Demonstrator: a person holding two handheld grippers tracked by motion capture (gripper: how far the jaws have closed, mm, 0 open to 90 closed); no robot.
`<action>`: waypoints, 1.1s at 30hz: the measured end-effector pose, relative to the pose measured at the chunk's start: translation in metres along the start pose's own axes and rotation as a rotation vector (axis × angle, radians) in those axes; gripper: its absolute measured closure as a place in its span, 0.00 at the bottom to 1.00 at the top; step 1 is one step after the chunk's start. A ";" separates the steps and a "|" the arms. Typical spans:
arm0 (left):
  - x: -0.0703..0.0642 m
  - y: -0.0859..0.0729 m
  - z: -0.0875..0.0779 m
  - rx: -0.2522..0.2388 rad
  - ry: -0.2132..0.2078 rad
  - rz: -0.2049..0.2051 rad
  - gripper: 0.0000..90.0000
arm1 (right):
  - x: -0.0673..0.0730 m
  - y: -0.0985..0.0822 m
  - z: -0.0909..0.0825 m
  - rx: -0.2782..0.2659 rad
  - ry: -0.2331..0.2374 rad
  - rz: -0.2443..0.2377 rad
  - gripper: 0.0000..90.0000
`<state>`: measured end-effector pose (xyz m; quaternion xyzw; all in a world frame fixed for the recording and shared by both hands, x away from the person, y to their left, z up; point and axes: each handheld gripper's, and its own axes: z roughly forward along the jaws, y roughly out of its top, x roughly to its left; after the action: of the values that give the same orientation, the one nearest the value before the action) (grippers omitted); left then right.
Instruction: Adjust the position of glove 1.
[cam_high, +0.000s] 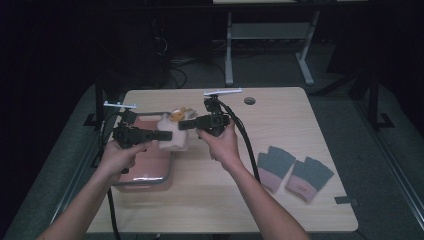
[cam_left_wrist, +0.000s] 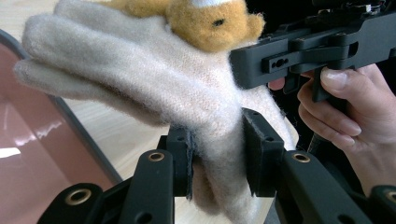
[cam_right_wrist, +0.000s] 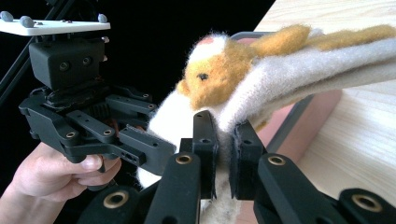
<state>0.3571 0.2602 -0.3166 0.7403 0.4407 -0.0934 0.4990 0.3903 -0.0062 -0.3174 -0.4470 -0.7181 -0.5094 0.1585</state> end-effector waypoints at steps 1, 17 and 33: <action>0.001 0.000 -0.002 -0.002 0.001 -0.001 0.74 | 0.001 0.001 0.001 0.001 0.001 -0.001 0.92; 0.013 -0.003 -0.024 -0.015 0.022 -0.019 0.74 | 0.011 0.010 0.026 0.030 0.018 -0.021 0.92; 0.035 -0.011 -0.039 -0.003 0.035 -0.059 0.74 | 0.011 0.010 0.057 0.052 0.046 -0.005 0.92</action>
<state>0.3577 0.3134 -0.3250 0.7278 0.4714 -0.0945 0.4891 0.4054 0.0495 -0.3284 -0.4288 -0.7284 -0.5012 0.1853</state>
